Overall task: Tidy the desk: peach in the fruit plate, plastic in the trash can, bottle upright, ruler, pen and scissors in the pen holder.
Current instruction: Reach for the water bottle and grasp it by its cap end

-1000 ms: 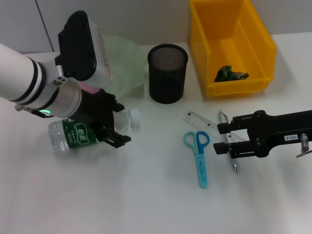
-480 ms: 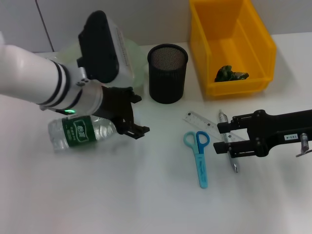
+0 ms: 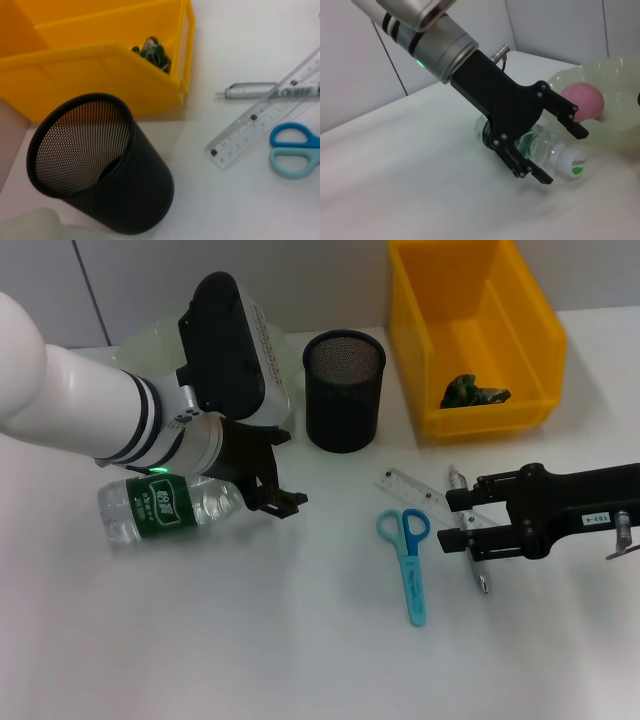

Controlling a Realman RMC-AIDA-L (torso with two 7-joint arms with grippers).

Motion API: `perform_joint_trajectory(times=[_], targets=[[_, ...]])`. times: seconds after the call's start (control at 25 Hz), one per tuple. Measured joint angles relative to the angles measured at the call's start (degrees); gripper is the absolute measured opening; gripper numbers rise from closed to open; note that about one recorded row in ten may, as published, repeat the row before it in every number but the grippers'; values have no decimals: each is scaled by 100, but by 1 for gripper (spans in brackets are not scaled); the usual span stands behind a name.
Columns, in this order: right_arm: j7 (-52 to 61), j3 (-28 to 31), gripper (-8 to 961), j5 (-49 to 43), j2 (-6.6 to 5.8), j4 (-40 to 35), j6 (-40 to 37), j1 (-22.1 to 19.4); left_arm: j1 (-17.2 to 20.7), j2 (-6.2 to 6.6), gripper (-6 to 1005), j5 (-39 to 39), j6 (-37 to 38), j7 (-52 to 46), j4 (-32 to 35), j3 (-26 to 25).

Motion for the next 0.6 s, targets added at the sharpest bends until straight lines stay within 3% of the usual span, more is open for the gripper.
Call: perform_joint_trajectory(times=[0.6], targets=[[27, 0, 632, 15, 0, 0, 25, 28, -42, 0, 776, 317, -167, -66, -160, 267]])
